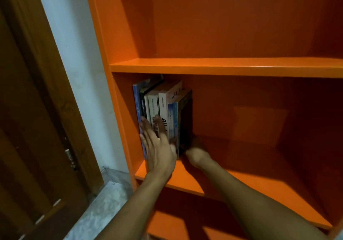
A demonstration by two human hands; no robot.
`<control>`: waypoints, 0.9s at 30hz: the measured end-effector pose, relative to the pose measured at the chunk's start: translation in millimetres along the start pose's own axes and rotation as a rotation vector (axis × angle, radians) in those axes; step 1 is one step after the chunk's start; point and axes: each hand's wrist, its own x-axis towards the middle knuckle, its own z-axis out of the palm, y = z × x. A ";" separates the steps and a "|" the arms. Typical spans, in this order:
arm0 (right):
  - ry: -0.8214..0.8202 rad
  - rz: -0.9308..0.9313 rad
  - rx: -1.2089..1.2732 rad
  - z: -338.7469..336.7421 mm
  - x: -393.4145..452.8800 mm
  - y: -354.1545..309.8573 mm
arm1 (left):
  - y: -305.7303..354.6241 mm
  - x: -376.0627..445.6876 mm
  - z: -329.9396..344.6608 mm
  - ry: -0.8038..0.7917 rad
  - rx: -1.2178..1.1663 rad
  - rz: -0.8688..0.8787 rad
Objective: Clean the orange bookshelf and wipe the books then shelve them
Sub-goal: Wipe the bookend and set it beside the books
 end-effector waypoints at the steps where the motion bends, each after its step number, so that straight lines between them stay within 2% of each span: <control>1: 0.001 0.017 -0.058 3.4 1.7 0.6 | -1.2 0.1 -0.8 -0.021 0.004 0.005; 2: 0.026 0.019 -0.070 6.0 2.9 0.1 | -1.1 0.8 -1.6 -0.041 0.013 0.002; 5: 0.147 -0.041 0.109 11.1 4.7 -7.7 | 2.1 4.8 -5.3 -0.101 0.040 -0.024; 8: 0.115 -0.012 0.272 10.6 5.6 -11.3 | 5.9 4.6 -10.4 -0.141 0.054 -0.042; 10: 0.088 0.046 0.246 8.1 5.3 -9.4 | 5.4 2.0 -12.7 -0.152 0.059 -0.039; 12: 0.044 0.132 0.105 6.8 -0.4 -8.9 | 1.6 -1.0 -18.0 -0.158 0.058 -0.006; 13: 0.074 0.137 0.064 6.9 -4.8 -9.9 | -1.3 -2.4 -21.3 -0.166 0.049 0.015; 14: 0.144 0.115 0.080 7.8 -13.0 -13.5 | -5.1 -3.6 -24.4 -0.167 0.029 0.034; 17: 0.394 0.008 0.375 22.8 -47.9 -21.0 | -16.2 -6.6 -35.9 -0.099 -0.077 0.063; 20: 0.434 -0.183 0.481 53.6 -98.0 -17.3 | -29.5 -20.1 -45.6 -0.010 -0.168 0.080; 23: 0.393 -0.403 0.392 88.3 -145.6 4.0 | -46.8 -51.8 -51.4 0.039 -0.284 0.115; 25: 0.270 -0.510 0.248 111.8 -167.6 27.5 | -58.8 -81.6 -49.6 0.035 -0.341 0.095; 27: 0.097 -0.487 0.088 136.7 -175.2 63.9 | -69.1 -117.5 -40.8 0.040 -0.362 0.053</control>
